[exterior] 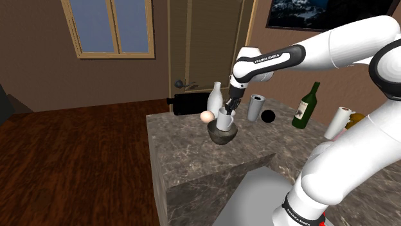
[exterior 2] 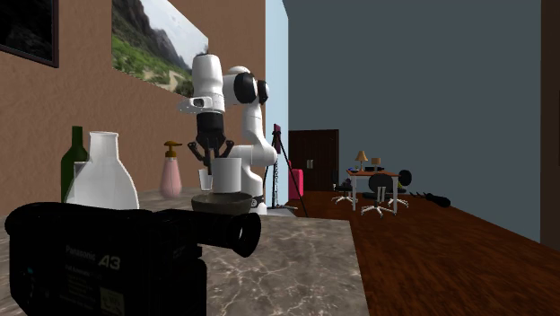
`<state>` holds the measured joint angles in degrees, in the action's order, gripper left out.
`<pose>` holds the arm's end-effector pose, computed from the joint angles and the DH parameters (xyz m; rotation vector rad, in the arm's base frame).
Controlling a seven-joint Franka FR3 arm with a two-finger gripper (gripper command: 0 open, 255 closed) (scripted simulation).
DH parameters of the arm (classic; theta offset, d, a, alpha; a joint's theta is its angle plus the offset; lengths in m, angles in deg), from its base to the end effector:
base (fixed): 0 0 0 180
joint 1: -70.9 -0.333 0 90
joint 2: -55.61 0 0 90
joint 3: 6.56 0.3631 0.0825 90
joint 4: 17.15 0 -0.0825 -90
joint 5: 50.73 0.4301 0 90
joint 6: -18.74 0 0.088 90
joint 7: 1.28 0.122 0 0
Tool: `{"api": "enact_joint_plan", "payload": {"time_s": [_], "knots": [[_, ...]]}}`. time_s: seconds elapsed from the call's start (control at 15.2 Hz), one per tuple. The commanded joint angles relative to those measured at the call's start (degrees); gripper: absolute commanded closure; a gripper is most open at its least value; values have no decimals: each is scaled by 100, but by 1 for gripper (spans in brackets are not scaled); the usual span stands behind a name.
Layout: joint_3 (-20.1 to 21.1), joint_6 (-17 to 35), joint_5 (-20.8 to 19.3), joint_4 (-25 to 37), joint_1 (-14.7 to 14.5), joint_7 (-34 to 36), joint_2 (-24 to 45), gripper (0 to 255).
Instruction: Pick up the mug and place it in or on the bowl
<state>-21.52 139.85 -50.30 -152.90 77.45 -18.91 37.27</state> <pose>0.4461 -0.1797 0.4575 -3.0726 0.0936 -0.1232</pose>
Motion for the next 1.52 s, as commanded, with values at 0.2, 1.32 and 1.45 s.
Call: {"api": "enact_joint_plan", "payload": {"time_s": [0.2, 1.32, 1.45], "knots": [[-3, 26, 0, -20, 1, -5, 2, 255], [27, -735, -59, 498, 30, 42, -248, 0], [27, -735, -59, 498, 30, 42, -248, 0]]}}
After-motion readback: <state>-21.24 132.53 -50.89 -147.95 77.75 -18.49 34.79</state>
